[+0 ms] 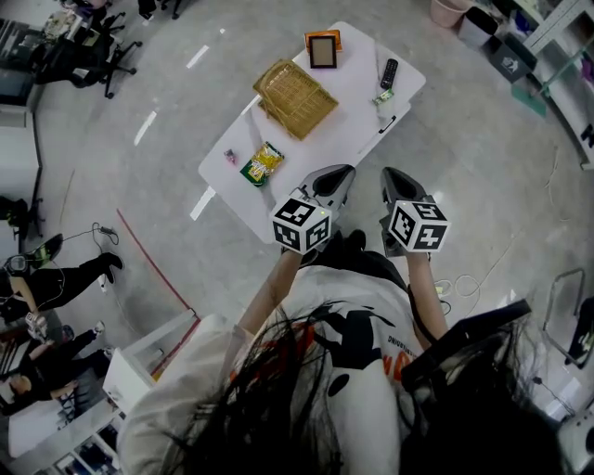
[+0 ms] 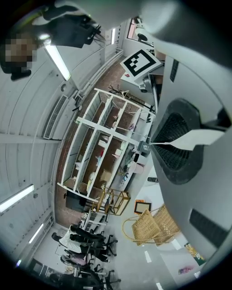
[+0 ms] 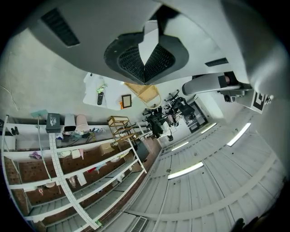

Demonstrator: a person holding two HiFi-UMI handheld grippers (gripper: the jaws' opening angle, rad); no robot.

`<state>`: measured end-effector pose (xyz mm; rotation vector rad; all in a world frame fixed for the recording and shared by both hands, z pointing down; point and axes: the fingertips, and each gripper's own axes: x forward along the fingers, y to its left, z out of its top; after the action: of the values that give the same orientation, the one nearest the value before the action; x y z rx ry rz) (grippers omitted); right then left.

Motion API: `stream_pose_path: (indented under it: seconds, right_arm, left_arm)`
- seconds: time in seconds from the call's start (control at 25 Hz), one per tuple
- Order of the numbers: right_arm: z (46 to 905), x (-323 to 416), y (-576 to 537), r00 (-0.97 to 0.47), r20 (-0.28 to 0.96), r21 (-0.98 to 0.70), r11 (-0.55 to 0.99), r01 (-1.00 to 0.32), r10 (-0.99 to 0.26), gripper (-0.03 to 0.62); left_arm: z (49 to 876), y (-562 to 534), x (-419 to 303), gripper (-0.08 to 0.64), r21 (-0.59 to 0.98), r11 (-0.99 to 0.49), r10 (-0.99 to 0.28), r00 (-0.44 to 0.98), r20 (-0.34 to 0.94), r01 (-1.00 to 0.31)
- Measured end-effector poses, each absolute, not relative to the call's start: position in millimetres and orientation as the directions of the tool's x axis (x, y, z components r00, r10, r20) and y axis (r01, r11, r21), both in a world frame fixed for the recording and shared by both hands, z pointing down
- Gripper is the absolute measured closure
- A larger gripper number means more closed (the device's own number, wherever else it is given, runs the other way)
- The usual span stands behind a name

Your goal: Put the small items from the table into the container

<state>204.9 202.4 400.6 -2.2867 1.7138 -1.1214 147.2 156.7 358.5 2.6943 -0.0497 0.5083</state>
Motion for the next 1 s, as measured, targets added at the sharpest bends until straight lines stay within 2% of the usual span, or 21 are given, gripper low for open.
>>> stream_pose_path:
  seconds: [0.56, 1.0]
  right_arm:
    - [430, 243, 181, 0.107, 0.547, -0.482, -0.417, -0.771, -0.83, 0.578]
    - [489, 288, 124, 0.06, 0.61, -0.465, -0.419, -0.78, -0.79, 0.577]
  left_arm:
    - [385, 125, 189, 0.549, 0.372, -0.924, 0.083, 0.907, 0.413, -0.085]
    - [438, 70, 240, 0.548, 0.386, -0.921, 0.144, 0.871, 0.469, -0.056]
